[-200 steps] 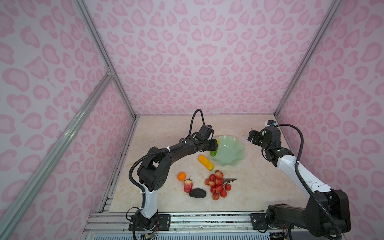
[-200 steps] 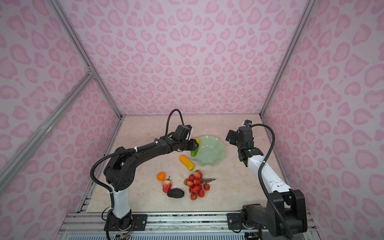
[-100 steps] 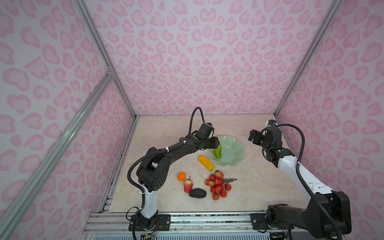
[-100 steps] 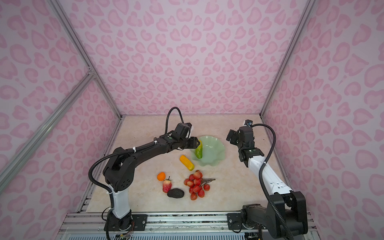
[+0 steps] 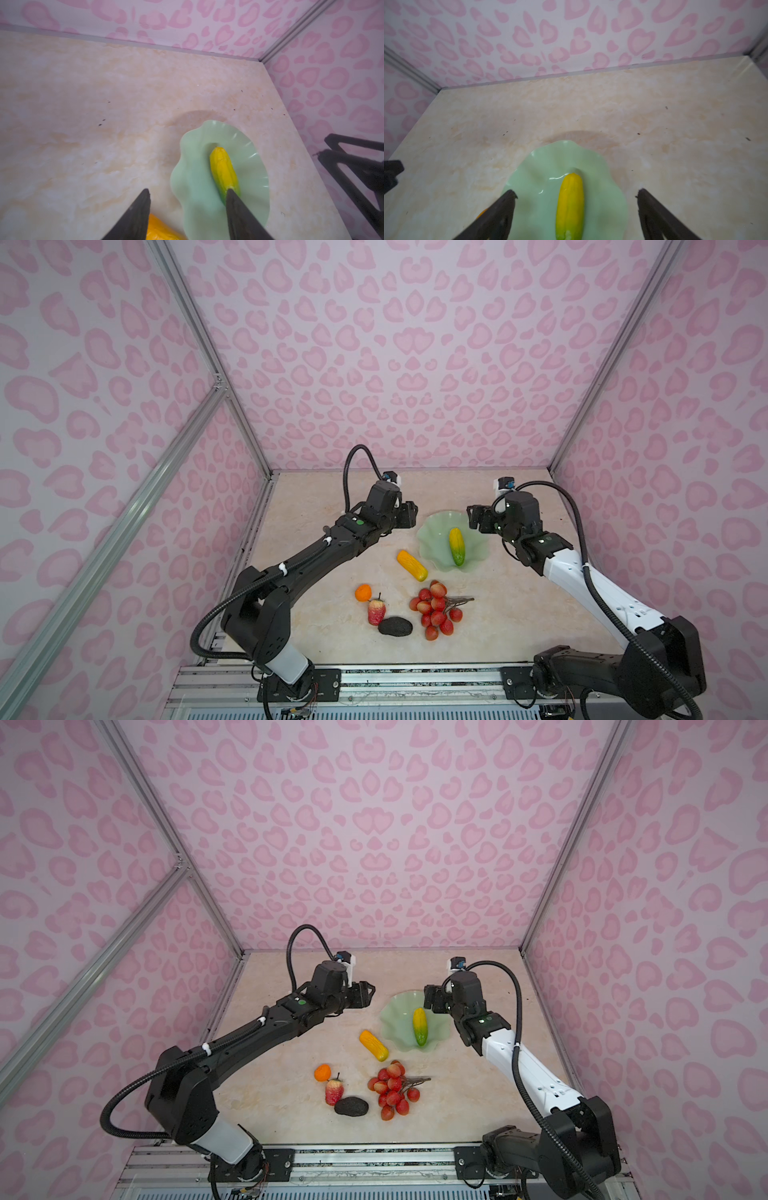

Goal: Place and organize the fake fruits in the fruit bowl
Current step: 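Reach the right gripper to the dark avocado while the left gripper withdraws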

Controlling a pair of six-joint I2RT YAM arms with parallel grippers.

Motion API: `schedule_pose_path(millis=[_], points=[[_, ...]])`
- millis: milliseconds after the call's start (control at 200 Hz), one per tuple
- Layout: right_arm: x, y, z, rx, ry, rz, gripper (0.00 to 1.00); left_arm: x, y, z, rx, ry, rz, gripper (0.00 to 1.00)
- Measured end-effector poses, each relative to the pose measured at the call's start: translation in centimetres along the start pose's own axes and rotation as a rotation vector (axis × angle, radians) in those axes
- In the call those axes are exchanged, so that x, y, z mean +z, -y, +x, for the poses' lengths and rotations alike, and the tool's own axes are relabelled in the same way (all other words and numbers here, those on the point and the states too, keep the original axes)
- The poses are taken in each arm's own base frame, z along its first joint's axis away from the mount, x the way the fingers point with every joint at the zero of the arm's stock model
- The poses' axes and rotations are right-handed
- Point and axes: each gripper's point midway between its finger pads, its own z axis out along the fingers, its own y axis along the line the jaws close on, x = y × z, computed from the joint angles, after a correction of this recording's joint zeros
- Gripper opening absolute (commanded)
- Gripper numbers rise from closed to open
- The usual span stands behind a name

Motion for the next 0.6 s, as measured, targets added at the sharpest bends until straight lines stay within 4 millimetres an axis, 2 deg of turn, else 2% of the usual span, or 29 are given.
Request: schedule_pose_path(millis=[90, 175, 290, 365, 435, 600], points=[[0.1, -5.9, 3.1, -0.121, -0.086, -0.145, 0.90, -2.5, -4.1, -0.3, -0.037, 0.058, -0.092, 0.68], [-0.6, -11.3, 6.6, -0.272, -0.166, -0.292, 0.89, -4.8, -6.8, -0.7, -0.070, 0.122, -0.151, 0.72], [-2.1, -16.5, 12.1, -0.478, -0.282, -0.452, 0.86, -7.3, -9.7, -0.7, -0.108, 0.188, -0.213, 0.75], [-3.1, -18.6, 15.7, -0.576, -0.359, -0.533, 0.85, -8.3, -11.5, 0.0, -0.133, 0.206, -0.257, 0.78], [-3.8, -19.7, 18.6, -0.656, -0.420, -0.576, 0.85, -8.9, -12.8, 0.9, -0.150, 0.212, -0.286, 0.79], [-5.5, -21.2, 24.6, -0.807, -0.544, -0.644, 0.82, -9.9, -15.2, 3.3, -0.188, 0.209, -0.338, 0.85]])
